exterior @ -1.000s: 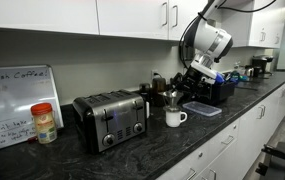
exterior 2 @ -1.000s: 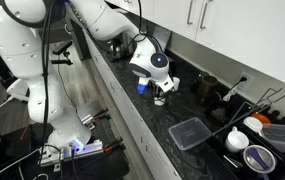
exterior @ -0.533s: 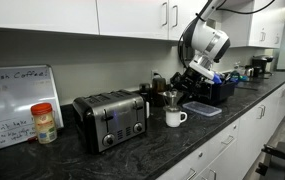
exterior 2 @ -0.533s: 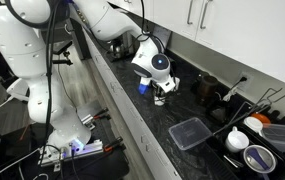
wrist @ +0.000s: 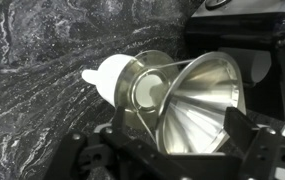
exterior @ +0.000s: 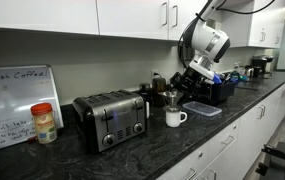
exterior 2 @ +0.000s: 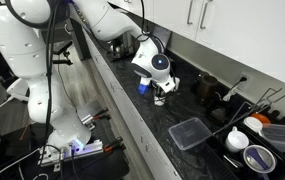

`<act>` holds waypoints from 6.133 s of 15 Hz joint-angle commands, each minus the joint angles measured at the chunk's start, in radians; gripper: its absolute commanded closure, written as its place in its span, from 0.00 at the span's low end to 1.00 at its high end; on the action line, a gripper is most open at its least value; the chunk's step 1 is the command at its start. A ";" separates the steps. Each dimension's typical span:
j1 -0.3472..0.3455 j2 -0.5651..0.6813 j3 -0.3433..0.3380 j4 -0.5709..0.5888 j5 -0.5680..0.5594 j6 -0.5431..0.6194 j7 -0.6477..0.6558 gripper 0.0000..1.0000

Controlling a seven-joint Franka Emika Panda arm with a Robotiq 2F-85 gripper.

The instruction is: Remove the filter from the top of the cup

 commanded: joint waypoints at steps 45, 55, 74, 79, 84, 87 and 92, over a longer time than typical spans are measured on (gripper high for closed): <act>-0.008 -0.023 -0.009 -0.042 0.170 -0.028 -0.144 0.99; -0.022 -0.066 -0.022 -0.045 0.196 -0.049 -0.173 0.99; -0.105 -0.134 -0.129 -0.021 0.428 -0.139 -0.321 0.99; -0.116 -0.089 -0.130 -0.015 0.565 -0.152 -0.414 0.99; -0.119 -0.017 -0.130 0.007 0.684 -0.153 -0.496 0.99; -0.122 0.038 -0.133 0.036 0.767 -0.174 -0.546 0.99; -0.121 0.142 -0.138 0.088 0.889 -0.230 -0.618 0.99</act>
